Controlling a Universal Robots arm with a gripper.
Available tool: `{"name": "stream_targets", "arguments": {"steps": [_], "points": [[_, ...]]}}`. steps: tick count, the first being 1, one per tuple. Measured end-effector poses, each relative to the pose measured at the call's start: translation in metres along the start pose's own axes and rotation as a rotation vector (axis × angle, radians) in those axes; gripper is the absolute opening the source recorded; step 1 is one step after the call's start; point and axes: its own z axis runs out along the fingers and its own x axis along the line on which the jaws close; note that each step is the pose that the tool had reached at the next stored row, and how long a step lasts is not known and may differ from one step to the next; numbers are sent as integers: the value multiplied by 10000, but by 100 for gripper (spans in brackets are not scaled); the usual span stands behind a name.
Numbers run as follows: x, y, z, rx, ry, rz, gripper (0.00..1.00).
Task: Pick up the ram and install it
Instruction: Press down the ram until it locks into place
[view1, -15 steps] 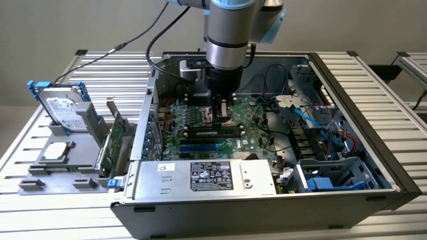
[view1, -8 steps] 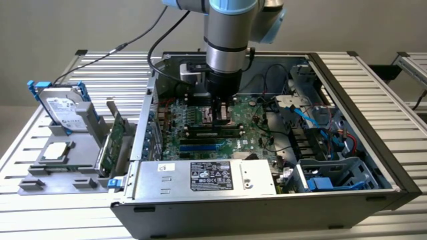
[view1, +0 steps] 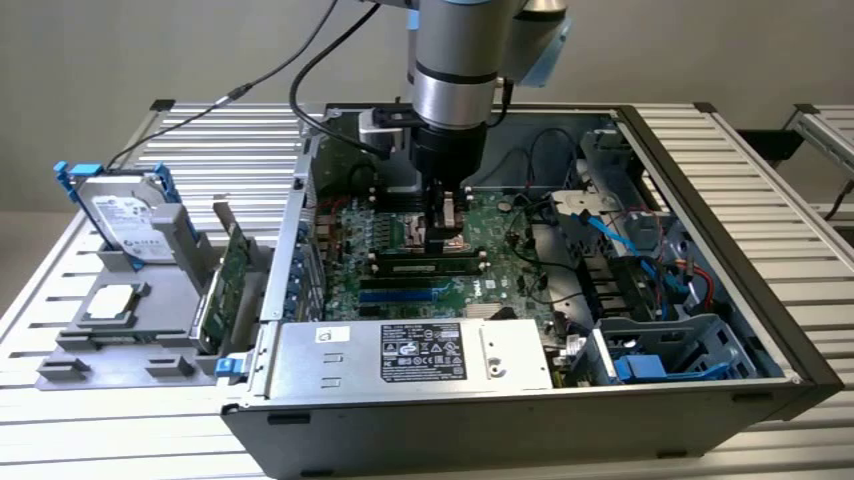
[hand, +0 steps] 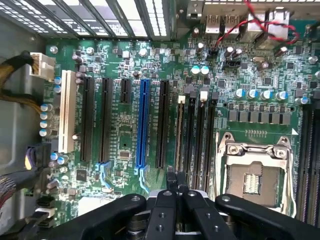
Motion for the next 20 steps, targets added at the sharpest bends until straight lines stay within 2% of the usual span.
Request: {"name": "stream_targets", "arguments": {"steps": [20], "points": [[1, 1, -1, -4, 1, 32, 11]]}}
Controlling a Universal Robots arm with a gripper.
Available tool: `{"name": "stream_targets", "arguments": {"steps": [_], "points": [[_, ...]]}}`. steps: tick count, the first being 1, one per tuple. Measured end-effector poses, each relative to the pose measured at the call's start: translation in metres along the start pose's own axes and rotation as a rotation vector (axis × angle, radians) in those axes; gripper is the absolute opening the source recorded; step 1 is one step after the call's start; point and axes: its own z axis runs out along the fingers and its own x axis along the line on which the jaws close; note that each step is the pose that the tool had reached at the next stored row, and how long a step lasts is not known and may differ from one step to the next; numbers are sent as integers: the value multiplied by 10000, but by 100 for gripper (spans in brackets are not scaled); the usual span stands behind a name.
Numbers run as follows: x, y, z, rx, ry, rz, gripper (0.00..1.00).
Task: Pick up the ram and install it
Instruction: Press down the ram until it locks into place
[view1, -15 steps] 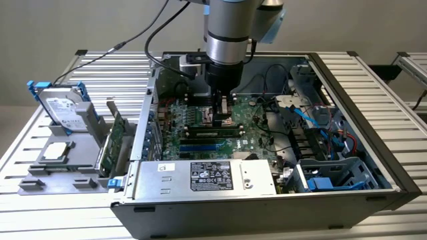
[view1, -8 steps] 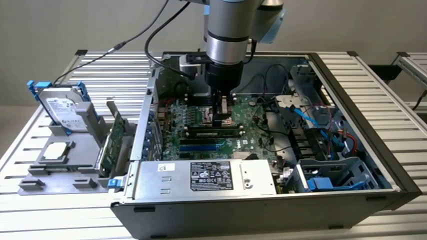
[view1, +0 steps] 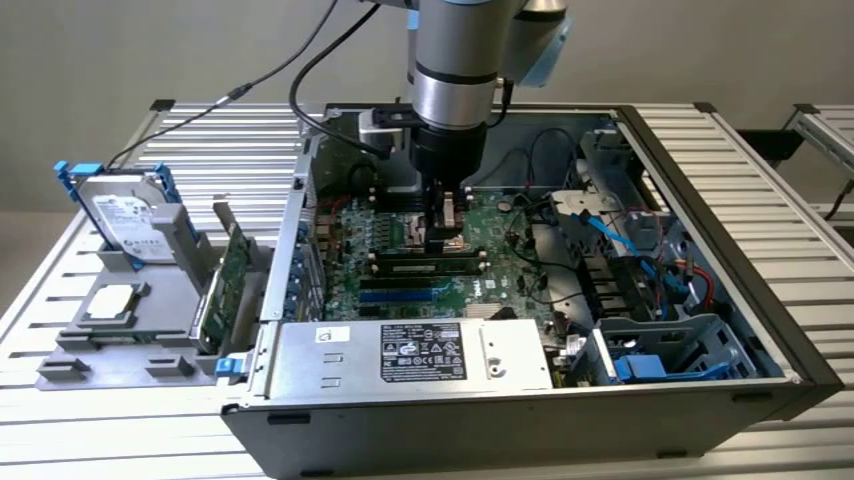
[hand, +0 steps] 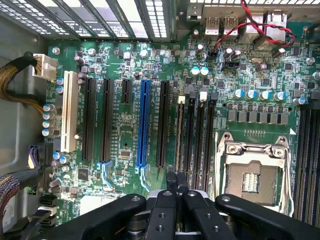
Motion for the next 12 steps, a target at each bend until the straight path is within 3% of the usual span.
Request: {"name": "stream_targets", "arguments": {"steps": [12], "points": [[0, 0, 1, -130, -88, 1566, 11]]}}
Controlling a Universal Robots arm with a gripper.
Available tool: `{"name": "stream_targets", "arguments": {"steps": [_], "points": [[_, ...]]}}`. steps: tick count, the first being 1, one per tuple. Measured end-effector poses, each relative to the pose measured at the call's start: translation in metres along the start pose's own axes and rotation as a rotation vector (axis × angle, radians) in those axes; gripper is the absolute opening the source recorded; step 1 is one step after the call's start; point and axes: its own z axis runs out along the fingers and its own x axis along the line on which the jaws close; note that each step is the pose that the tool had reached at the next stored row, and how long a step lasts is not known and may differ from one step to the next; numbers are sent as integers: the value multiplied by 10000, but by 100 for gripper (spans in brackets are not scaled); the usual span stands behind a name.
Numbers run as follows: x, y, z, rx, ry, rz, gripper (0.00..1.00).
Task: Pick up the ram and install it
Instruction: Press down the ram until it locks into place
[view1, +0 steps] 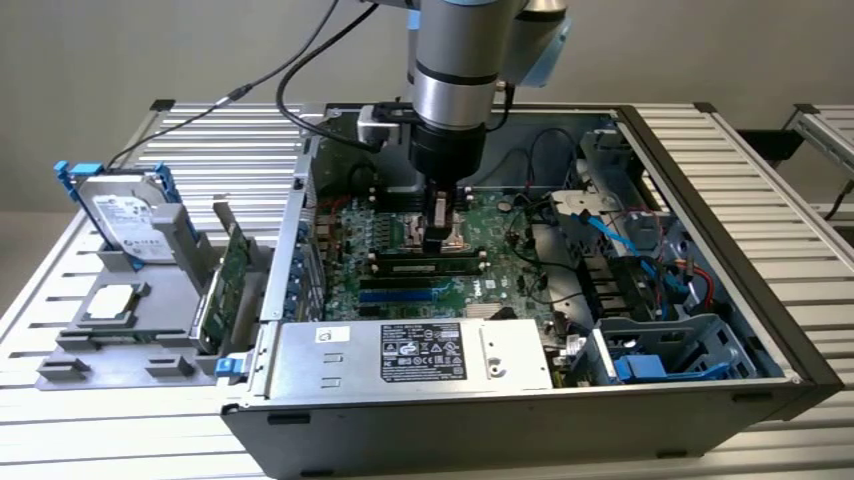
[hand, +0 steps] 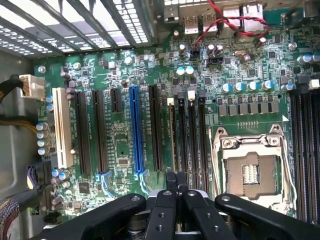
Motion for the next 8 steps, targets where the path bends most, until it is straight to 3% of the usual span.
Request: {"name": "stream_targets", "arguments": {"steps": [8], "points": [[0, 0, 0, -100, -65, 1190, 11]]}}
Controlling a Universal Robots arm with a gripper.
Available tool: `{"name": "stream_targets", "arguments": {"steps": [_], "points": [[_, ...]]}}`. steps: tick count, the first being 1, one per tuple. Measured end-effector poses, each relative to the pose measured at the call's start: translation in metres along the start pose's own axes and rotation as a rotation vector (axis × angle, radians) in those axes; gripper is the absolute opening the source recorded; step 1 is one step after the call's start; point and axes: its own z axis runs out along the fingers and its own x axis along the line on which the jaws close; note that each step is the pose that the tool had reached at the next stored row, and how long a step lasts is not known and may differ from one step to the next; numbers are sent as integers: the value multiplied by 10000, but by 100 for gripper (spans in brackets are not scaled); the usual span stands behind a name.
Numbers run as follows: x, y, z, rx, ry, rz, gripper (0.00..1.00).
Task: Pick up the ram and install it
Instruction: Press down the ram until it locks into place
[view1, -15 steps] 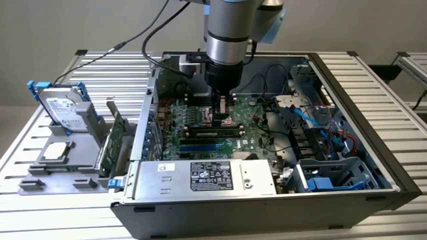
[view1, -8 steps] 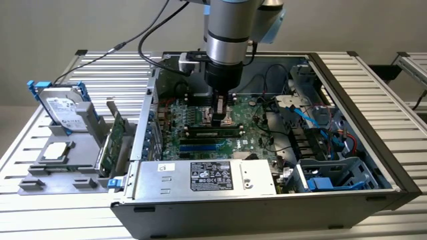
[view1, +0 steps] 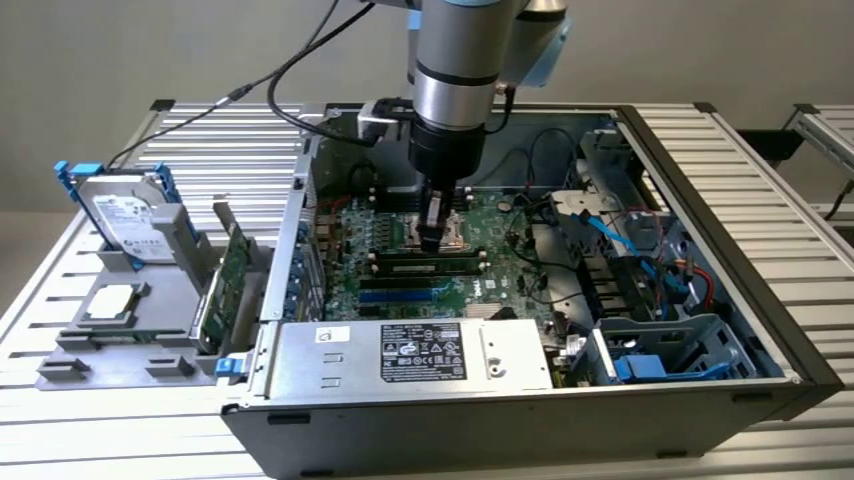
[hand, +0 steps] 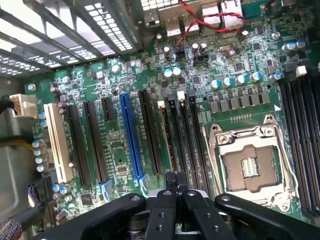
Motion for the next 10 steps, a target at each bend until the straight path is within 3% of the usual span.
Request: {"name": "stream_targets", "arguments": {"steps": [10], "points": [[0, 0, 0, -130, -84, 1555, 11]]}}
